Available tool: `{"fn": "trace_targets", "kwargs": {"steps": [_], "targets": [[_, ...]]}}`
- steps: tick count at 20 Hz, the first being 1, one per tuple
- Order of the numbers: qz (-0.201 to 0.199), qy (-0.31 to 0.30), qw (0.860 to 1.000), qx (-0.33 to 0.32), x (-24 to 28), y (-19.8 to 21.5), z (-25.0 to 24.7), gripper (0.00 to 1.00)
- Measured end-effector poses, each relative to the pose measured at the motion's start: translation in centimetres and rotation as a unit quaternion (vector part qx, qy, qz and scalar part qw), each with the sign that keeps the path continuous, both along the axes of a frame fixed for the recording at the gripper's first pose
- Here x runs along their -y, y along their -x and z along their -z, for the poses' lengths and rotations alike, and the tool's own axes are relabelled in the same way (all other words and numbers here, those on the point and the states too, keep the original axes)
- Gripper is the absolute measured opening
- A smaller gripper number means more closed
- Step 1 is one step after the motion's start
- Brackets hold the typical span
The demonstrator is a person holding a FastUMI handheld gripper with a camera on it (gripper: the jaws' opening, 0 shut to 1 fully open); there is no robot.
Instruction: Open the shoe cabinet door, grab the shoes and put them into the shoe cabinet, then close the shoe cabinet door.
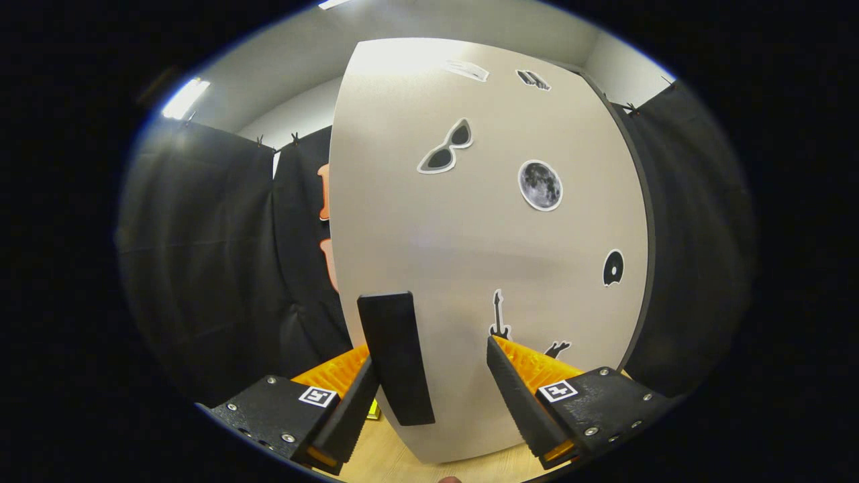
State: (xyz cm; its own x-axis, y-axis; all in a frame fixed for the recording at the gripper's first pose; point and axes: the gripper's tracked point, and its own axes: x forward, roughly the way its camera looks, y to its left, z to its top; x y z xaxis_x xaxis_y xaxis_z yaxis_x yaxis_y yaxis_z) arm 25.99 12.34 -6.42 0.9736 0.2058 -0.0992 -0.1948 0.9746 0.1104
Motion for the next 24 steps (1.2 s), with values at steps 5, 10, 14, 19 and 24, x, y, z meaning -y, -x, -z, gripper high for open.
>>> {"fn": "trace_targets", "kwargs": {"steps": [5,10,14,19,24], "targets": [[0.032,0.008,0.999,0.01,-0.4,-0.6,-0.4,0.94],[0.069,0.015,0.997,0.02,-0.5,-0.8,-0.2,0.94],[0.074,0.015,0.997,0.02,-0.7,-0.6,-0.5,0.95],[0.071,0.017,0.997,0.03,-0.8,0.2,-1.3,0.95],[0.067,0.014,0.997,0.037,-1.0,1.3,-2.0,0.95]]}}
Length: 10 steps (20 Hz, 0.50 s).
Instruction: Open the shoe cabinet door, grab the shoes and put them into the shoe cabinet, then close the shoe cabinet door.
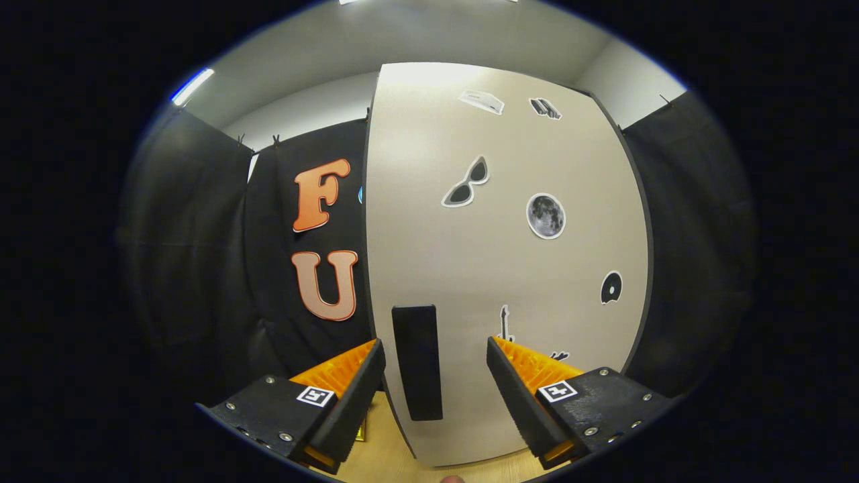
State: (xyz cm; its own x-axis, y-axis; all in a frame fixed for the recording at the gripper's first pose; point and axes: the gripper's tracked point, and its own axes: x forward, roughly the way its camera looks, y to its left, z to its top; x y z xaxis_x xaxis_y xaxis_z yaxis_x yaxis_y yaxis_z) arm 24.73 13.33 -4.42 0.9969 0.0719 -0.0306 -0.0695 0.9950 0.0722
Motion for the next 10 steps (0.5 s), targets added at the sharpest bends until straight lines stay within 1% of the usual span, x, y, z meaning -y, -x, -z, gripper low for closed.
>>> {"fn": "trace_targets", "kwargs": {"steps": [4,6,10], "targets": [[-0.002,-0.017,1.0,0.0,0.4,1.0,-0.4,0.95],[-0.001,-0.014,1.0,0.001,1.0,2.0,-0.7,0.95],[0.0,-0.007,1.0,-0.004,3.0,5.2,-1.5,0.95]]}}
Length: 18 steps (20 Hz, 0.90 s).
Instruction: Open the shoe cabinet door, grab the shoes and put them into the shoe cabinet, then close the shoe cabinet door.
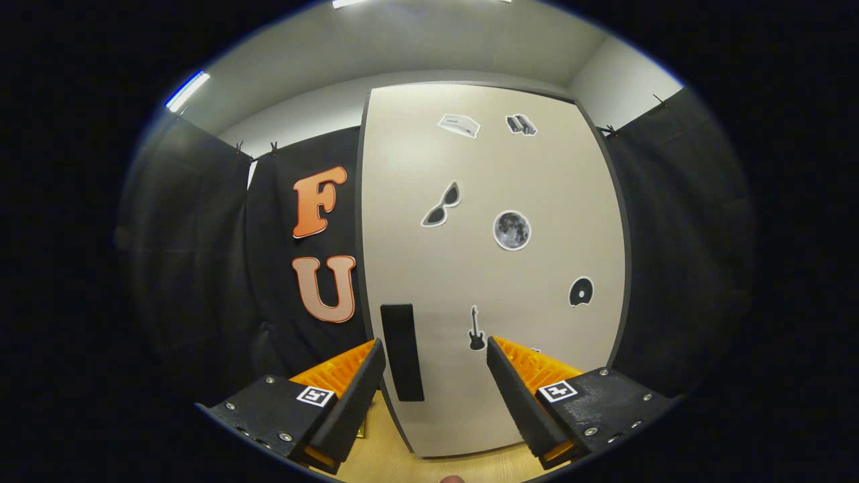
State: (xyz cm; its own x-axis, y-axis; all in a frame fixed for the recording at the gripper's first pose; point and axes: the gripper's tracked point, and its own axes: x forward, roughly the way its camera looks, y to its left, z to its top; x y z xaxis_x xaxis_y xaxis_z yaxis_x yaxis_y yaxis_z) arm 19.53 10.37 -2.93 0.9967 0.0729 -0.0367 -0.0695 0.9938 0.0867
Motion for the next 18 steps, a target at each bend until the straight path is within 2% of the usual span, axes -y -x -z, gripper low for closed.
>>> {"fn": "trace_targets", "kwargs": {"steps": [9,18], "targets": [[0.018,0.002,1.0,-0.018,6.6,11.3,-2.1,0.95],[-0.008,-0.003,1.0,-0.015,8.8,19.4,-3.7,0.95]]}}
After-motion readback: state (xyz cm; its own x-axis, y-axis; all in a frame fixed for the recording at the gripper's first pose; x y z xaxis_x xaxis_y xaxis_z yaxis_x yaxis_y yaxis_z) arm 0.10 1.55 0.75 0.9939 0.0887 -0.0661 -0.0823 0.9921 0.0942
